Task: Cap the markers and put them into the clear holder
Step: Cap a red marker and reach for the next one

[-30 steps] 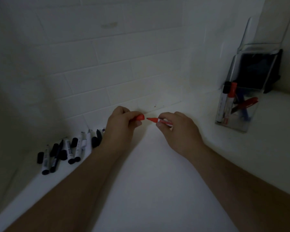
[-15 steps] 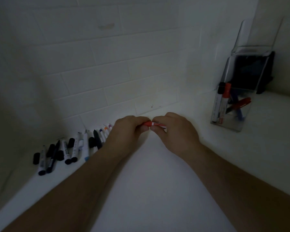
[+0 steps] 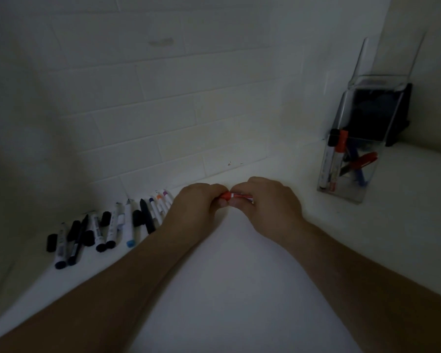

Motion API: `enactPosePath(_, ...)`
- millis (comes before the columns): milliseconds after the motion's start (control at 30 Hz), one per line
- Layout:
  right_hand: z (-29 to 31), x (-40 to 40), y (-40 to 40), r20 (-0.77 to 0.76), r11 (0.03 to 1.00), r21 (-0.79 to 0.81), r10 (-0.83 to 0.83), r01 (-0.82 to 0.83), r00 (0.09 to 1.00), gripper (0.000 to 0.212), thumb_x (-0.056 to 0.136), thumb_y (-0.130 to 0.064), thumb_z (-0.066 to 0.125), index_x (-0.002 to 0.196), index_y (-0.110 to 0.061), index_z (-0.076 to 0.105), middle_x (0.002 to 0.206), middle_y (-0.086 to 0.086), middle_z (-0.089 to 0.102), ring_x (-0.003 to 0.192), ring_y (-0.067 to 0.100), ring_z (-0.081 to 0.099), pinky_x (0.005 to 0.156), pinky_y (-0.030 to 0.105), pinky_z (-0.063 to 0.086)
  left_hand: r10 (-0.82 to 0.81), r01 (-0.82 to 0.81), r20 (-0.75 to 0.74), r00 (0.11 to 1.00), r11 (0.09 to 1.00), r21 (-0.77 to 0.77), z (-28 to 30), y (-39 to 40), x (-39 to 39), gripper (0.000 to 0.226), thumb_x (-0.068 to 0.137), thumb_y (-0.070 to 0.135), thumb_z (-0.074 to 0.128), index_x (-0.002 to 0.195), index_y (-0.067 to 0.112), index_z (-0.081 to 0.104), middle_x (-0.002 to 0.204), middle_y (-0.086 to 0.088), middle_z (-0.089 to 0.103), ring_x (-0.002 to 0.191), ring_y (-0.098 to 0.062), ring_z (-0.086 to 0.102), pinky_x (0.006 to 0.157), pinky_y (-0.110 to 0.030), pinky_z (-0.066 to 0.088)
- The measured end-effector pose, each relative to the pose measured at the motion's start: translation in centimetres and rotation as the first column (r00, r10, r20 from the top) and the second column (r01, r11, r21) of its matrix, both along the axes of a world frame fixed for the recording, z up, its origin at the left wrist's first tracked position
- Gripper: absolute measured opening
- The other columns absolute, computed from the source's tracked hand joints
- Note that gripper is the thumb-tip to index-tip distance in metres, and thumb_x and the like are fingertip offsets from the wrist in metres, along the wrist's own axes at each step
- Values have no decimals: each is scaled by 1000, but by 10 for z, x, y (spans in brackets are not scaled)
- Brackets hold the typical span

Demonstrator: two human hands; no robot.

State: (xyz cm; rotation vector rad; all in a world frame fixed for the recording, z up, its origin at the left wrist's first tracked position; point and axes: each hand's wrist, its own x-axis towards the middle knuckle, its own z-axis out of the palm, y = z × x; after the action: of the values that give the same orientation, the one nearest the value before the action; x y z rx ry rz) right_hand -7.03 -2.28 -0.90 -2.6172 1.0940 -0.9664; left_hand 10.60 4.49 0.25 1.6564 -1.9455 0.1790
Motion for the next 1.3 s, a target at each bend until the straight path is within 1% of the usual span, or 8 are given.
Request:
enactPosePath(200, 6, -5, -6, 105, 994, 87, 53, -62, 993, 21, 92, -49, 60, 108, -37, 67, 100, -14, 69, 92, 11, 63, 83, 41, 53, -4, 5, 8, 1000, 997, -76, -3, -4, -5, 29, 94, 36, 50, 105, 21, 72, 85, 1, 73, 77, -18, 61, 68, -29, 35)
enactPosePath(433, 11, -9, -10, -209, 998, -21, -58, 55, 976, 39, 103, -32, 49, 138, -47, 47, 103, -7, 69, 100, 24, 57, 89, 46, 46, 20, -21, -69, 997, 1000, -3, -5, -6, -4, 44, 91, 3, 53, 129, 24, 60, 101, 9, 71, 90, -15, 65, 83, -31, 49)
enactPosePath(633, 35, -13, -6, 329, 983, 174, -118, 63, 937, 27, 107, -23, 39, 132, -25, 51, 89, -8, 65, 74, 0, 58, 64, 15, 40, -137, 133, -42, 990, 988, -79, -6, 4, -27, 60, 93, 23, 57, 148, 34, 34, 116, 10, 61, 103, -15, 56, 88, -35, 47)
enactPosePath(767, 84, -35, -5, 457, 994, 80, -105, 76, 883, 22, 105, -23, 47, 127, -25, 46, 95, -1, 64, 74, 10, 63, 65, 29, 55, -260, 273, 124, 958, 956, -105, -11, 5, -43, 54, 94, 26, 54, 145, 32, 42, 119, 5, 61, 103, -17, 53, 86, -32, 45)
enactPosePath(867, 123, -70, -7, 479, 983, -19, -149, 180, 865, 23, 103, -16, 52, 126, -15, 50, 86, -7, 57, 66, -10, 60, 57, 10, 48, -311, 331, 156, 937, 936, -121, -14, 7, -46, 47, 93, 23, 55, 139, 30, 51, 116, 3, 63, 98, -20, 56, 84, -35, 48)
enactPosePath(933, 143, -95, -11, 457, 959, -89, -202, 270, 866, 21, 102, -14, 54, 123, -12, 52, 87, -12, 55, 71, -16, 57, 59, 4, 43, -329, 350, 166, 929, 930, -115, -15, 7, -46, 44, 92, 22, 56, 135, 30, 56, 114, 3, 64, 95, -19, 56, 82, -36, 49)
enactPosePath(1067, 149, -130, -29, 300, 908, -187, -310, 374, 902, 25, 100, -20, 57, 124, -14, 55, 102, -2, 61, 90, 14, 60, 75, 23, 50, -339, 360, 165, 926, 925, -123, -14, 7, -46, 39, 89, 20, 57, 126, 31, 63, 109, 4, 63, 92, -18, 55, 78, -36, 49)
enactPosePath(1300, 103, -143, -43, -81, 841, -290, -496, 456, 864, 33, 104, -28, 45, 135, -34, 34, 84, 8, 60, 67, 26, 56, 56, 36, 54, -360, 375, 128, 924, 919, -121, -15, 10, -45, 35, 89, 19, 57, 121, 30, 67, 104, 6, 64, 90, -16, 57, 76, -36, 51)
